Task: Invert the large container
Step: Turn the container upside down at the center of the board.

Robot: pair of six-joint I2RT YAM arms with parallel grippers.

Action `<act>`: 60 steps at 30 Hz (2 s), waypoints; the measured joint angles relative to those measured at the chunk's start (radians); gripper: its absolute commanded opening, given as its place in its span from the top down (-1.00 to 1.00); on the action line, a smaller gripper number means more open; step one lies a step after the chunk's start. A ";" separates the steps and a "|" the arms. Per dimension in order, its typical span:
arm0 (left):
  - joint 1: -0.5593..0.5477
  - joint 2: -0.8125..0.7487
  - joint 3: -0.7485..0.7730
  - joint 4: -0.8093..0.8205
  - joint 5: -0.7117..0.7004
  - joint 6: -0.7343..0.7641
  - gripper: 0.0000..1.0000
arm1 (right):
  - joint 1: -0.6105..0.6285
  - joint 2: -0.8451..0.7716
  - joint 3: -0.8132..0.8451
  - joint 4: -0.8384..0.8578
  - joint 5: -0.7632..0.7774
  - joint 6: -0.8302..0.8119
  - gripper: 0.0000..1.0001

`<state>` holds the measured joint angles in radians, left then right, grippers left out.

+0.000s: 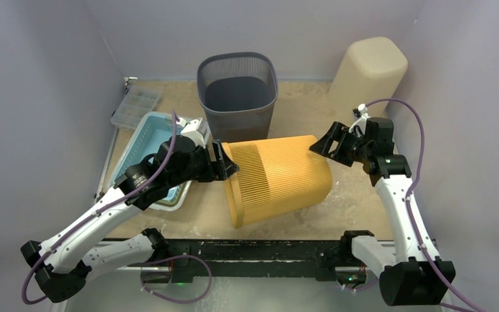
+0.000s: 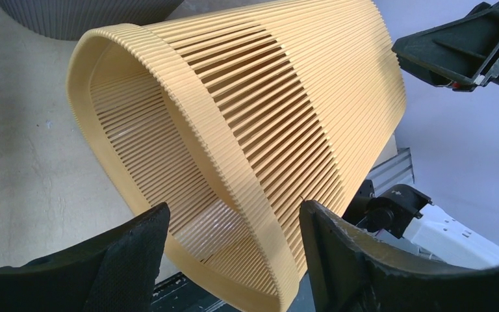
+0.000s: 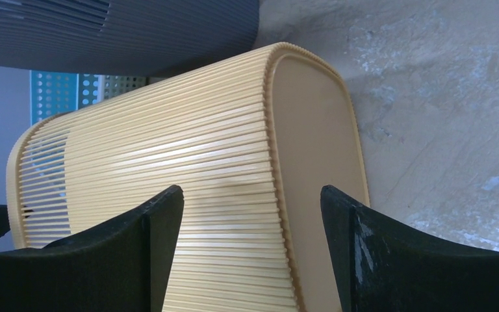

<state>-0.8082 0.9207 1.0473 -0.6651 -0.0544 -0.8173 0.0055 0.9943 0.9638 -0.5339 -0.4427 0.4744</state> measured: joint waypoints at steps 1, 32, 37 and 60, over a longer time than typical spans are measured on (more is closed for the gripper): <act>0.000 0.003 -0.001 0.002 0.001 0.000 -0.36 | 0.000 0.000 -0.006 0.007 -0.006 0.000 -0.52; 0.001 0.000 -0.127 0.159 0.029 -0.028 0.73 | -0.026 -0.052 -0.106 0.094 -0.128 0.069 0.05; 0.005 -0.025 -0.182 0.224 0.037 -0.055 0.75 | -0.032 -0.090 -0.106 0.098 -0.125 0.098 0.06; 0.027 -0.042 -0.343 0.489 0.074 -0.196 0.86 | -0.058 -0.156 0.010 0.152 -0.121 0.156 0.00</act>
<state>-0.7807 0.8783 0.7044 -0.1757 0.0196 -1.0134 -0.0528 0.8387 0.9741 -0.3817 -0.5636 0.6308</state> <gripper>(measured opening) 0.234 0.497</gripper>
